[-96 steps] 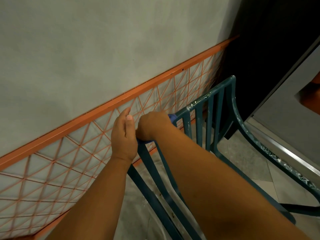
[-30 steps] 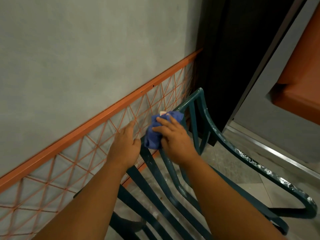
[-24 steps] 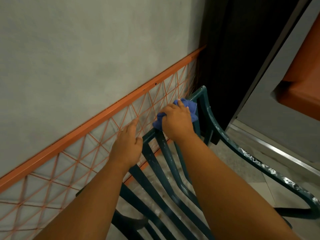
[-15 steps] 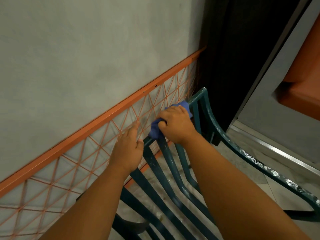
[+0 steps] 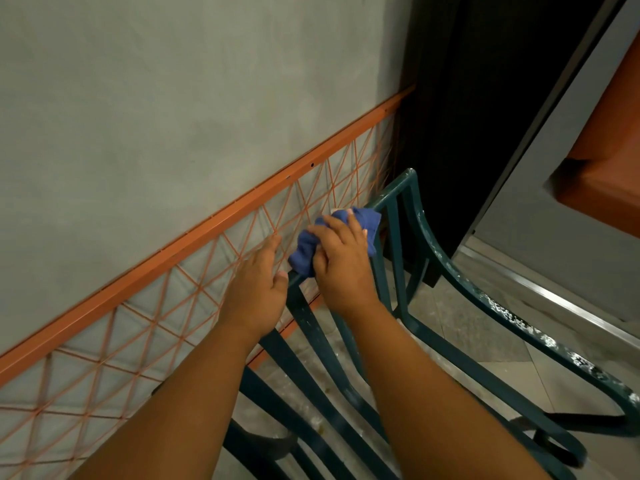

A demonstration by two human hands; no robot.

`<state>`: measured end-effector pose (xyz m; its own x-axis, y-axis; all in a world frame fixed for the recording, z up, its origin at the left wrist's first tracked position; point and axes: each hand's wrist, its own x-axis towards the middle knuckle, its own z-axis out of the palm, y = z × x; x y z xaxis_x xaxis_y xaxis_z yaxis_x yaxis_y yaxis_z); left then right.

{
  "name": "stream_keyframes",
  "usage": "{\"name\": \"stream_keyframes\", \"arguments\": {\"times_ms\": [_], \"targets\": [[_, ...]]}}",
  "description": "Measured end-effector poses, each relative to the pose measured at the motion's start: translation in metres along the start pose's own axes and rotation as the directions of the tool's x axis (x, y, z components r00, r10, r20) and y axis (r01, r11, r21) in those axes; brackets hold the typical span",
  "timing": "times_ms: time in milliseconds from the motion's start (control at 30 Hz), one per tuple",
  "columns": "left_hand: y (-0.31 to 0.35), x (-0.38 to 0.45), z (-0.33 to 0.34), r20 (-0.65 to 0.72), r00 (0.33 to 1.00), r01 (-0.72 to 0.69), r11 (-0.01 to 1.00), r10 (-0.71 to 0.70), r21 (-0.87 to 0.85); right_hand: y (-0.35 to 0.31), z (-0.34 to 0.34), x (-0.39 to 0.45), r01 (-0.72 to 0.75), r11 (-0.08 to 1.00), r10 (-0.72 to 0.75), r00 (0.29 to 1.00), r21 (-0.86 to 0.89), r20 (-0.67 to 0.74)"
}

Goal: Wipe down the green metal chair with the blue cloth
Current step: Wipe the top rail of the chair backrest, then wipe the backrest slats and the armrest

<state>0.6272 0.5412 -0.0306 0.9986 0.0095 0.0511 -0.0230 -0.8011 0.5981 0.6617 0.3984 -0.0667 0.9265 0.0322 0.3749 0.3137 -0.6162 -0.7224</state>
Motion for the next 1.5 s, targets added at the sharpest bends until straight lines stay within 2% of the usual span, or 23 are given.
{"name": "stream_keyframes", "arguments": {"times_ms": [67,167,233,300,367,433,500,567,667,767,833,900,967,1000,1033,1067,1133,1167,1233,1300,1367,1433,1500], "targets": [[0.0,0.0,0.0,-0.007,1.0,0.002,1.0,-0.002,0.001,-0.018,0.014,-0.006,-0.169,0.976,0.182,0.979,0.135,-0.09],[0.0,0.002,0.0,-0.004,1.0,-0.01,1.0,0.01,-0.01,-0.029,0.037,-0.038,-0.191,0.906,0.272,0.947,0.378,-0.172],[-0.002,0.003,0.001,-0.001,1.0,-0.019,1.0,0.019,-0.006,-0.026,0.052,-0.068,-0.197,0.864,0.299,0.941,0.463,-0.158],[-0.003,0.003,0.001,-0.004,0.999,-0.033,0.999,0.033,0.02,-0.019,0.064,-0.089,-0.294,0.828,0.392,0.912,0.477,-0.12],[-0.002,0.001,0.001,-0.002,0.999,-0.037,0.999,0.037,0.025,-0.014,0.068,-0.093,-0.437,0.764,0.533,0.842,0.475,-0.083],[-0.002,0.0,0.001,0.007,0.999,-0.034,0.999,0.034,0.014,-0.019,0.065,-0.083,-0.567,0.663,0.669,0.742,0.49,-0.047],[-0.002,0.001,0.0,0.01,1.0,-0.025,1.0,0.025,0.008,-0.028,0.06,-0.068,-0.604,0.59,0.728,0.684,0.536,-0.03],[-0.002,0.002,0.0,0.013,1.0,-0.02,1.0,0.02,-0.01,-0.04,0.056,-0.06,-0.559,0.62,0.696,0.716,0.55,-0.057],[0.001,0.003,-0.001,0.034,0.999,0.013,0.998,-0.011,-0.063,-0.055,0.051,-0.064,-0.444,0.728,0.588,0.796,0.522,-0.144],[0.003,0.002,-0.003,0.071,0.997,0.052,0.99,-0.043,-0.132,-0.051,0.058,-0.086,-0.282,0.884,0.382,0.896,0.374,-0.228],[0.003,0.002,-0.003,0.075,0.997,0.047,0.99,-0.037,-0.135,-0.038,0.068,-0.104,-0.209,0.948,0.267,0.933,0.238,-0.242],[0.004,0.001,-0.003,0.083,0.996,0.039,0.992,-0.028,-0.123,-0.021,0.08,-0.123,-0.215,0.969,0.238,0.944,0.119,-0.229],[0.004,0.001,-0.004,0.09,0.996,0.029,0.992,-0.018,-0.119,-0.002,0.09,-0.142,-0.331,0.944,0.328,0.929,0.015,-0.169],[0.004,0.001,-0.004,0.087,0.996,0.022,0.994,-0.013,-0.11,0.007,0.092,-0.152,-0.39,0.918,0.383,0.919,-0.072,-0.094],[0.004,0.0,-0.004,0.082,0.997,0.016,0.995,-0.008,-0.094,0.015,0.092,-0.163,-0.435,0.885,0.441,0.897,-0.166,0.0],[0.003,0.0,-0.004,0.079,0.997,0.008,0.997,-0.002,-0.08,0.021,0.09,-0.172,-0.499,0.841,0.525,0.846,-0.211,0.095],[0.002,-0.001,-0.003,0.073,0.997,-0.011,0.998,0.015,-0.06,0.028,0.08,-0.185,-0.708,0.699,0.702,0.656,-0.098,0.277],[0.001,-0.001,-0.003,0.071,0.997,-0.022,0.998,0.025,-0.053,0.025,0.074,-0.186,-0.788,0.615,0.758,0.579,-0.033,0.301],[-0.002,0.0,-0.001,0.066,0.996,-0.053,0.998,0.054,-0.028,0.015,0.063,-0.18,-0.871,0.466,0.85,0.49,0.157,0.195],[-0.004,0.002,0.001,0.063,0.995,-0.085,0.996,0.084,0.016,-0.003,0.053,-0.162,-0.823,0.346,0.902,0.424,0.451,0.081],[-0.005,0.003,0.003,0.06,0.994,-0.098,0.994,0.095,0.042,-0.022,0.047,-0.138,-0.668,0.405,0.879,0.472,0.624,-0.066],[-0.006,0.004,0.003,0.06,0.994,-0.099,0.994,0.096,0.05,-0.04,0.045,-0.114,-0.479,0.548,0.782,0.585,0.686,-0.216],[-0.006,0.005,0.003,0.072,0.993,-0.099,0.994,0.096,0.048,-0.055,0.051,-0.096,-0.355,0.675,0.635,0.726,0.647,-0.264]]}}
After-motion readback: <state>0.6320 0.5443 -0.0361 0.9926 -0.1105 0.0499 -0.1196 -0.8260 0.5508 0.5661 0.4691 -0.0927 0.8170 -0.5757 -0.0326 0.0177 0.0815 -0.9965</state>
